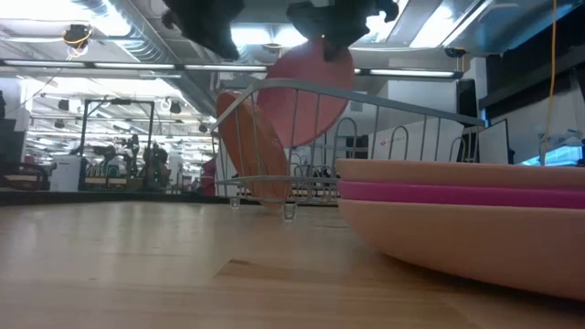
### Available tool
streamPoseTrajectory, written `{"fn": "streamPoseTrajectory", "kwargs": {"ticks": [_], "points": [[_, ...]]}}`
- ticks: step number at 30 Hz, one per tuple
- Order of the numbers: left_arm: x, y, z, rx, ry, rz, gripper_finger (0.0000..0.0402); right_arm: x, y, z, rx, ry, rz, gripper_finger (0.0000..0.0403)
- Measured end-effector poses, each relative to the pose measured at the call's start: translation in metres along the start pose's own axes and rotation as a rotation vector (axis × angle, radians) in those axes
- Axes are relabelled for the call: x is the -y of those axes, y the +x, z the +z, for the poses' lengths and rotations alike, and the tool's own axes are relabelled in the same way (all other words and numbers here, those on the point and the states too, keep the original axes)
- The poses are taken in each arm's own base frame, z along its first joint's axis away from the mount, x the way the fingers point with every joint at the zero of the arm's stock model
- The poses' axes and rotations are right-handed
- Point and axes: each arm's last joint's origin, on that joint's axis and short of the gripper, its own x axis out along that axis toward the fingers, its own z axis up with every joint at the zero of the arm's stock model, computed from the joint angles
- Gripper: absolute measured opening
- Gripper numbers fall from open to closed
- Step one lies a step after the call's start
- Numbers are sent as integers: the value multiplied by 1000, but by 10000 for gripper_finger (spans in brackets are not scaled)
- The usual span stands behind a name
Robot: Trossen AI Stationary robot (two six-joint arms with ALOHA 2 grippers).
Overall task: Sort dishes
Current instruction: Put the light pink plate into the dish rack
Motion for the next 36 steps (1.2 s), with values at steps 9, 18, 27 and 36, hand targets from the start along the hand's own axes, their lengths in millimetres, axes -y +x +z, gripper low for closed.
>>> {"fn": "streamPoseTrajectory", "kwargs": {"ticks": [9, 18, 27, 36], "points": [[-12, 21, 8, 10, 29, -6, 139, -10, 7, -11, -13, 22, 35, 17], [-14, 23, 8, 4, 48, 4, 139, -12, 9, -14, -10, 22, 31, 17], [-20, 36, 7, -32, 83, -170, 134, -12, 9, -14, -4, 26, 29, 18], [-48, 66, 5, -91, 16, -378, 68, -12, 9, -13, -4, 27, 29, 18]]}}
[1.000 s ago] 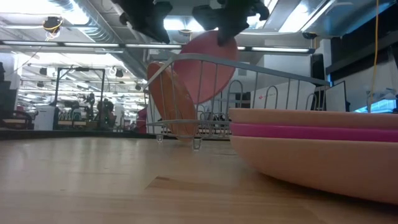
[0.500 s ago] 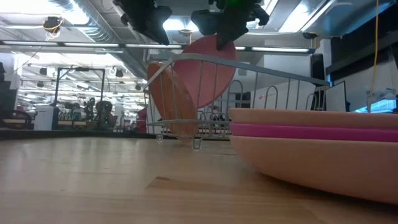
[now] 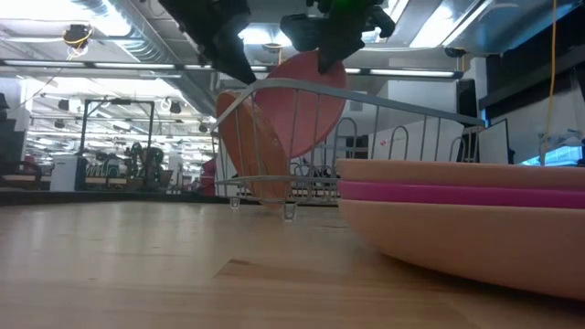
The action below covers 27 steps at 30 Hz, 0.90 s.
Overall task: Sort dishes
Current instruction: Put the light pink plate into the dish rack
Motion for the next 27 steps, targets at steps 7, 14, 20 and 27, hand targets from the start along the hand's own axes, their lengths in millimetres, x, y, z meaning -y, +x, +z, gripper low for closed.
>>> {"fn": "streamPoseTrajectory", "kwargs": {"ticks": [7, 14, 20, 27], "points": [[-16, 5, -3, -25, -41, -91, 22, 0, 0, 0, 1, 1, 1, 18], [-15, 6, -12, -111, -12, -162, 1, 0, 0, 0, 1, 0, 0, 18], [-14, 6, -12, -109, 64, -168, 15, 0, 0, 0, 1, 0, 1, 18], [-14, 6, -12, -103, 119, -171, 72, 0, 0, 0, 0, 0, 1, 18]]}}
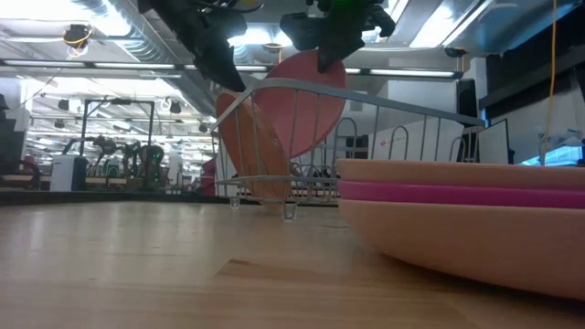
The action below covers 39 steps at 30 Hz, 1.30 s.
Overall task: Sort dishes
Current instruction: Put the light pink plate into the dish rack
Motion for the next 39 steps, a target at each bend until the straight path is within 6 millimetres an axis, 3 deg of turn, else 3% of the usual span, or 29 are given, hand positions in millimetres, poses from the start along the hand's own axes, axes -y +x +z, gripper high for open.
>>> {"fn": "streamPoseTrajectory", "kwargs": {"ticks": [6, 14, 18, 29, 39], "points": [[-1, 8, 4, 27, -3, 11, 120, 0, 0, 0, 0, 1, 1, 18], [-3, 33, 0, -34, 48, 48, 125, 0, 0, 0, 0, -1, 1, 18], [-4, 38, 0, -41, 75, 67, 107, -1, 0, 1, 7, -34, 4, 18], [-5, 40, 7, 25, 128, 83, 10, -6, -3, 7, 51, -94, 32, 18], [-3, 43, 2, -26, 204, 58, 17, -12, -12, 4, 44, -92, 85, 19]]}}
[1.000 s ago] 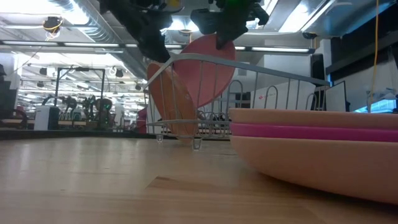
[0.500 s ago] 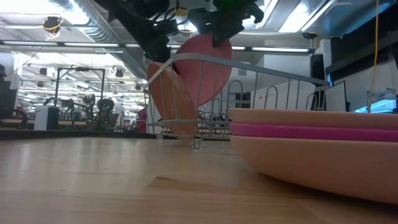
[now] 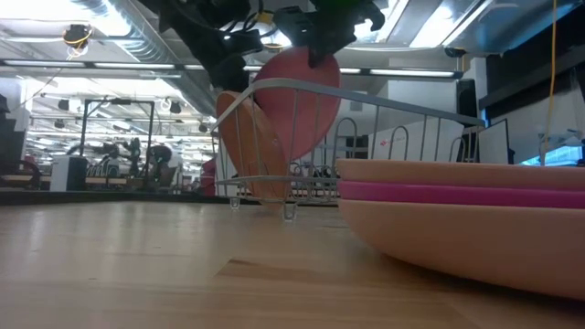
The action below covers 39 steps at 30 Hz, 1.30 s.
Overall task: Sort dishes
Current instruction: Put the light pink plate into the dish rack
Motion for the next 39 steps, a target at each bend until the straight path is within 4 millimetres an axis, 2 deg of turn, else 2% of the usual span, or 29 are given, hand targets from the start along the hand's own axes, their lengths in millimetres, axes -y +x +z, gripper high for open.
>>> {"fn": "streamPoseTrajectory", "kwargs": {"ticks": [14, 19, 27, 39], "points": [[1, 0, -2, -19, 174, -13, 22, -4, -2, 0, -28, 30, 87, 27], [0, 0, -1, -8, 213, -10, 15, -6, -4, 1, -24, 43, 100, 43], [0, 1, 0, 2, 230, -4, 13, -6, -4, 1, -24, 43, 102, 47], [0, 1, 1, 14, 282, 4, 11, -8, -5, 2, -56, 49, 173, 111]]}}
